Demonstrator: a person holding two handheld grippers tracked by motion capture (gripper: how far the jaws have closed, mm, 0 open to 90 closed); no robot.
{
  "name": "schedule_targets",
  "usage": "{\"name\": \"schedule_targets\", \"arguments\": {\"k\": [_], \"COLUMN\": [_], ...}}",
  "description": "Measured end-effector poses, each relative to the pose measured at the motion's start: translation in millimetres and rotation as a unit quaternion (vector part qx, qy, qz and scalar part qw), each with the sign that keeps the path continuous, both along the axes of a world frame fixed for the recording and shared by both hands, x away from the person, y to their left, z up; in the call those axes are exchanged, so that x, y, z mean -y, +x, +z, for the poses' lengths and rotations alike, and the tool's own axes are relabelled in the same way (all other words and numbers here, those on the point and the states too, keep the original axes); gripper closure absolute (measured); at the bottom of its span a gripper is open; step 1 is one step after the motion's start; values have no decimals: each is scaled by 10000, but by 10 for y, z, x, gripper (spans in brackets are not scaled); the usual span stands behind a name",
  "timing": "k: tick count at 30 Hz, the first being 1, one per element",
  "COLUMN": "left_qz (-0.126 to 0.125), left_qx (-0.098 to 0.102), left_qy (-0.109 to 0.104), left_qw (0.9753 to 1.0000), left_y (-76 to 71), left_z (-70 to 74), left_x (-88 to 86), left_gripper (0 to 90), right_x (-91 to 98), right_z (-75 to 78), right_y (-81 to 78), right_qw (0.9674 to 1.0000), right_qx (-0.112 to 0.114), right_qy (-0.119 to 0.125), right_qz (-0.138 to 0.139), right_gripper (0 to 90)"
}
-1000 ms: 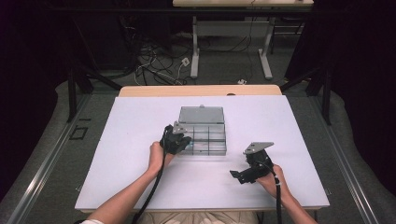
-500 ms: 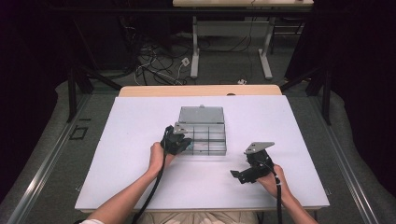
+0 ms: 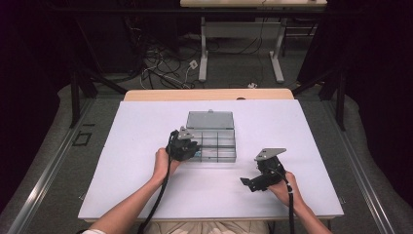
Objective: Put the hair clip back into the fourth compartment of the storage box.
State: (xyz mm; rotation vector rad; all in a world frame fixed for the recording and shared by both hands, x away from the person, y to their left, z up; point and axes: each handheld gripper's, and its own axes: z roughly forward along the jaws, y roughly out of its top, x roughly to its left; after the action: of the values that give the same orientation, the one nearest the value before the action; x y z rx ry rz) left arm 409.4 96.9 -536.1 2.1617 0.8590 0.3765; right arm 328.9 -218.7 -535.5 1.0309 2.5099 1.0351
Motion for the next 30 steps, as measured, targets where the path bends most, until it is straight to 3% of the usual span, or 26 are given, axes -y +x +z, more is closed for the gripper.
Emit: {"name": "schedule_targets", "arguments": {"k": [8,13,30], "left_qz": [-61,-114,-213], "left_qx": [-60,-100,-230], "left_qy": [-80,14,313], "left_qw": [9999,9999,9990], "left_y": [30,22,110], "left_z": [40,38,148], "left_x": [-62,-35,4], "left_gripper": [569,436,135], "right_x": [-9,-26,-30], "right_z": [-29,-26,-10], "right_y": [22,22,9], "right_qw": [10000,10000,10000], "right_qx": [9,7,13], "right_qy": [47,34,-18], "right_qz": [-34,-14,-8], "right_gripper": [20,21,23]}}
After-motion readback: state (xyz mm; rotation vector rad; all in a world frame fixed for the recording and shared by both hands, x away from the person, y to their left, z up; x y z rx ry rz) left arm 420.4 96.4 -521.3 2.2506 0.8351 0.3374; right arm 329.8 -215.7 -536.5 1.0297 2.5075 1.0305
